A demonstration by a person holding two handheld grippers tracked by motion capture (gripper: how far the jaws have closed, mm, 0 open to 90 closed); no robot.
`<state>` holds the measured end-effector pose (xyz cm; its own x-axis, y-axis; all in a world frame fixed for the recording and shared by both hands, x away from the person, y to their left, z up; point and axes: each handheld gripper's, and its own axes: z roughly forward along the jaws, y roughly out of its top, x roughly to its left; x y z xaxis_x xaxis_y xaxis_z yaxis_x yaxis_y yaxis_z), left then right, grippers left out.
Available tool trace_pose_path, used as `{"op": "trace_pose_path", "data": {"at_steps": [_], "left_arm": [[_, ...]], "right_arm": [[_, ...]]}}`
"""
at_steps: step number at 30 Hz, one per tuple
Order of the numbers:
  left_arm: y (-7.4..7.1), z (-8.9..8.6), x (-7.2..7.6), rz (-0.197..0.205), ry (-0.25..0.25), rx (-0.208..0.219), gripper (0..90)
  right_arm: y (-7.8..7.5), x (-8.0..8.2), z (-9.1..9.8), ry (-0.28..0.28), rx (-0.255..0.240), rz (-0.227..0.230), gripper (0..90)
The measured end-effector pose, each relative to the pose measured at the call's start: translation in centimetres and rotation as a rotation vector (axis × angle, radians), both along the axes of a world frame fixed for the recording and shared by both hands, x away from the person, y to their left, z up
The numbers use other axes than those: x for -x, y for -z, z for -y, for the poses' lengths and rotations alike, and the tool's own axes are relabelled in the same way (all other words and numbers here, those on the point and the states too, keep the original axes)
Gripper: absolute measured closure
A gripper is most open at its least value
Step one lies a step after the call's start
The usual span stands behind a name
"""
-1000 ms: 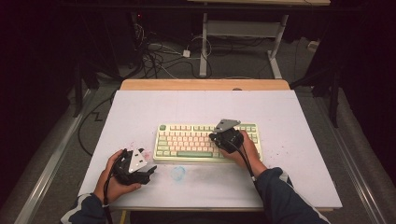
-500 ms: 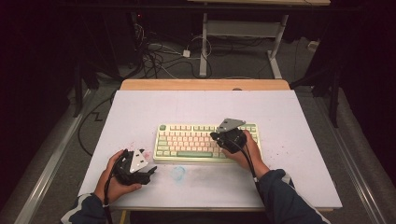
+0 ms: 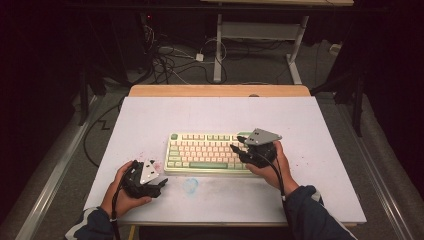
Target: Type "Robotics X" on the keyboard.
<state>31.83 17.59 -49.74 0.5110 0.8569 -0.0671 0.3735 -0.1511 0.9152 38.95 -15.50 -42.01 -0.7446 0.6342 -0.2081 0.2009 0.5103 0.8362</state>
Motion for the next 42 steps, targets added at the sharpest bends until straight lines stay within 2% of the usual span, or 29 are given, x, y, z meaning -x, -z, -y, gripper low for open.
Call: {"op": "trace_pose_path", "data": {"at_steps": [6,10,15,21,24,28,32,36,40,42], "left_arm": [[-0.1,0.0,0.0,0.003,-0.003,-0.001,22.7],[-0.2,0.0,0.0,0.010,-0.009,-0.001,22.7],[-0.4,-0.1,0.0,0.014,-0.010,0.017,22.7],[-0.6,-0.2,0.0,0.024,-0.018,0.012,26.6],[-0.8,-0.2,0.0,0.033,-0.020,0.012,32.6],[-1.3,-0.4,0.0,0.023,-0.020,0.037,42.6],[-1.7,-0.4,0.0,0.007,-0.011,0.078,57.3],[-2.1,-0.4,-0.1,-0.008,0.006,0.094,73.3],[-2.7,0.0,-0.4,-0.028,0.019,0.112,87.2],[-3.0,0.5,-0.5,-0.030,0.038,0.103,87.7]], "right_arm": [[-0.1,1.1,1.2,0.022,-0.007,0.045,37.9],[-0.3,1.9,2.2,0.065,-0.020,0.068,29.2],[-0.6,3.0,3.8,0.109,-0.043,0.095,24.1],[-0.3,4.1,5.6,0.145,-0.040,0.116,23.1],[0.0,4.5,6.1,0.167,-0.032,0.129,24.4],[0.4,5.2,6.7,0.180,-0.012,0.147,24.4],[1.1,6.0,7.3,0.180,-0.008,0.142,24.5],[1.8,7.0,7.7,0.184,0.039,0.157,24.6],[2.3,7.9,8.2,0.192,0.030,0.133,25.0],[2.6,8.4,8.3,0.188,0.040,0.123,25.1]]}}
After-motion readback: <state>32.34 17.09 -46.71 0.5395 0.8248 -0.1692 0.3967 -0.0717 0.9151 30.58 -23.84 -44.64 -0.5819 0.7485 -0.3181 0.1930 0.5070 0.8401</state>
